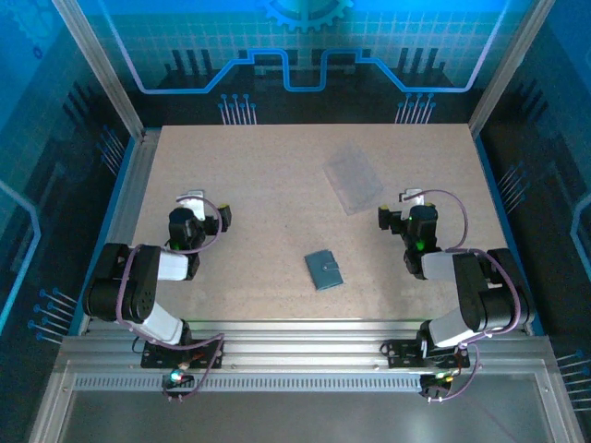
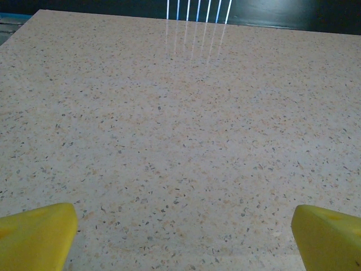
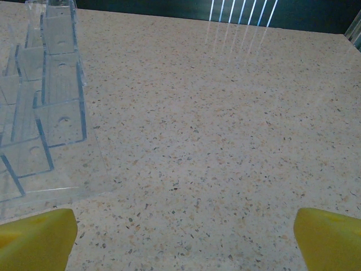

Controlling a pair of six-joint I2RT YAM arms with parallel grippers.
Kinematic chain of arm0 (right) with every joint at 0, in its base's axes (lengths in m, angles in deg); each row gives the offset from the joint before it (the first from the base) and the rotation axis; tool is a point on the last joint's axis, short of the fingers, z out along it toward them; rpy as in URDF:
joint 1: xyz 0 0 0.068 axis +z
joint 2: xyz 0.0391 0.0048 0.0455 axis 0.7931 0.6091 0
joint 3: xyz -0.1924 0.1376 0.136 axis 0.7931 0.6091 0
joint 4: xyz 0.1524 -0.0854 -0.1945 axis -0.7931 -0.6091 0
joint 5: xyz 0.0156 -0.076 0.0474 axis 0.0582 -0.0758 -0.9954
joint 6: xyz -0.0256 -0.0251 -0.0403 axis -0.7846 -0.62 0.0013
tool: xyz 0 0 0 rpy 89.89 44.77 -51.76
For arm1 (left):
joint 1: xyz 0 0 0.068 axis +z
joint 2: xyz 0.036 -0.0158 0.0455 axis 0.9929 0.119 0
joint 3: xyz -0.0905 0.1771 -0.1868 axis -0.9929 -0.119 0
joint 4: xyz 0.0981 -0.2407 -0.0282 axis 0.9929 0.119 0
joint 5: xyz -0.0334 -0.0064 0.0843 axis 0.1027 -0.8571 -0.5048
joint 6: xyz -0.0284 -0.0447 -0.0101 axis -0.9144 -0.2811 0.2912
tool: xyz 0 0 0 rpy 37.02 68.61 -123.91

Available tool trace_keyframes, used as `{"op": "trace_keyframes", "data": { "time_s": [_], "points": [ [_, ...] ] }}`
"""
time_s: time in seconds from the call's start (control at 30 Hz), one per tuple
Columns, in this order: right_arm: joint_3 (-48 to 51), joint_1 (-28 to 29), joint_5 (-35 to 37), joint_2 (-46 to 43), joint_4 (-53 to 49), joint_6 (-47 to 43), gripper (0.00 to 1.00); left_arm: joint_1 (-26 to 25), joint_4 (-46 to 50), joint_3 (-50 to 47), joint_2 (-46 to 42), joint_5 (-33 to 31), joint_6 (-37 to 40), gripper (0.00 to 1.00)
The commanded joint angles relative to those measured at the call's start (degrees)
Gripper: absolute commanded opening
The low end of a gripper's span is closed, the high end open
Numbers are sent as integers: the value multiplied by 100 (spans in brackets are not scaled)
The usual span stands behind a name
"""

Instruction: Put the credit cards into the card holder

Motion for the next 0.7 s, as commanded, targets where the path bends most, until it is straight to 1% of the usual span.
{"op": "trace_keyframes", "data": {
  "time_s": [0.0, 0.5, 0.67],
  "points": [
    [-73, 70, 53, 44, 115, -46, 100, -30, 8, 105, -64, 131, 137, 99],
    [-73, 55, 44, 44, 115, -38, 100, -38, 46, 124, -63, 142, 134, 99],
    [-103, -24, -149, 40, 36, -11, 100, -38, 27, 107, -64, 136, 137, 99]
  ]
}}
